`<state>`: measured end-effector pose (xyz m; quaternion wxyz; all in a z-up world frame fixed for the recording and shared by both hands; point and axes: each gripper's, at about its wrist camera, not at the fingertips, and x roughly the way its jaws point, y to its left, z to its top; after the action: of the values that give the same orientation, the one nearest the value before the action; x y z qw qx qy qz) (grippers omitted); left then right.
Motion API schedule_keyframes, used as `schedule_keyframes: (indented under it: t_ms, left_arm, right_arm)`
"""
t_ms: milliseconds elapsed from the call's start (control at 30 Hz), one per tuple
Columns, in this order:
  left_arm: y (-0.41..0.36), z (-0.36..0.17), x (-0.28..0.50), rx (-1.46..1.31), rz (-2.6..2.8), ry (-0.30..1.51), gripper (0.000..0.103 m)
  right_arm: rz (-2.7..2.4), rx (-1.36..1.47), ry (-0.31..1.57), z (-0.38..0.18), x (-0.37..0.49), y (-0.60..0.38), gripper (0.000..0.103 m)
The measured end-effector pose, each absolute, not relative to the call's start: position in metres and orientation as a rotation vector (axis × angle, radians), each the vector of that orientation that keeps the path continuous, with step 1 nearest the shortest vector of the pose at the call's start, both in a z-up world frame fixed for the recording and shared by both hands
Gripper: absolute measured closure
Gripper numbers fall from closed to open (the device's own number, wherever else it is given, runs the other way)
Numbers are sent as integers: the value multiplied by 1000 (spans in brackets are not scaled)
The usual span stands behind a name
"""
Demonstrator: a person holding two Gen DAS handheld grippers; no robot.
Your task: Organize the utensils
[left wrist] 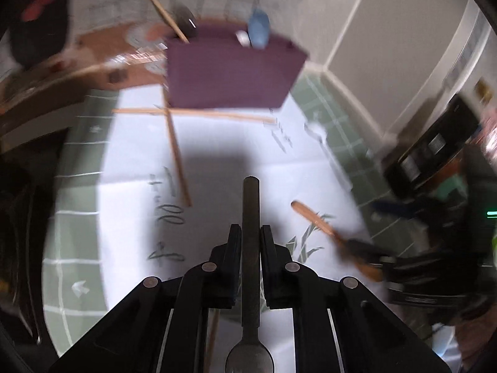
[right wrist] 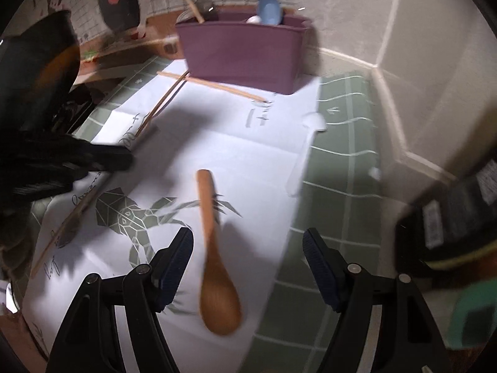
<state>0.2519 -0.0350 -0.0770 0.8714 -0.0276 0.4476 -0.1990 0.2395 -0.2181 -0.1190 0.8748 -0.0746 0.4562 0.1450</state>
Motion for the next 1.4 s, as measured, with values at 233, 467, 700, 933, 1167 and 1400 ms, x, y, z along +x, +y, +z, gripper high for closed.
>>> schedule_keyframes:
  t_ms: [233,467,700,933,1167,1400]
  left_arm:
    - [-18,-51,222,-50,-341,788,91]
    - [-13,-46,206,-79,-329,700,91]
    - [-11,-35,200,-111,-340,672,91]
    - [-19,-10,189,-89,-350,604,91]
    - [-25,21,182,-71,-354,516,91]
    - [-28,46,188,-81,-348,466,91]
  right_arm:
    - [343,-220,1000,-140,268,-183,61]
    - [384,-264,1009,-133,271,-165,92]
    - [405,-156,917,-92,247,-186,92]
    - [367,-125,833,-61,232,-197,92]
    - [334,-114,731,-26,216,-197,92]
    - [307,-113,658,4,215,-192,93]
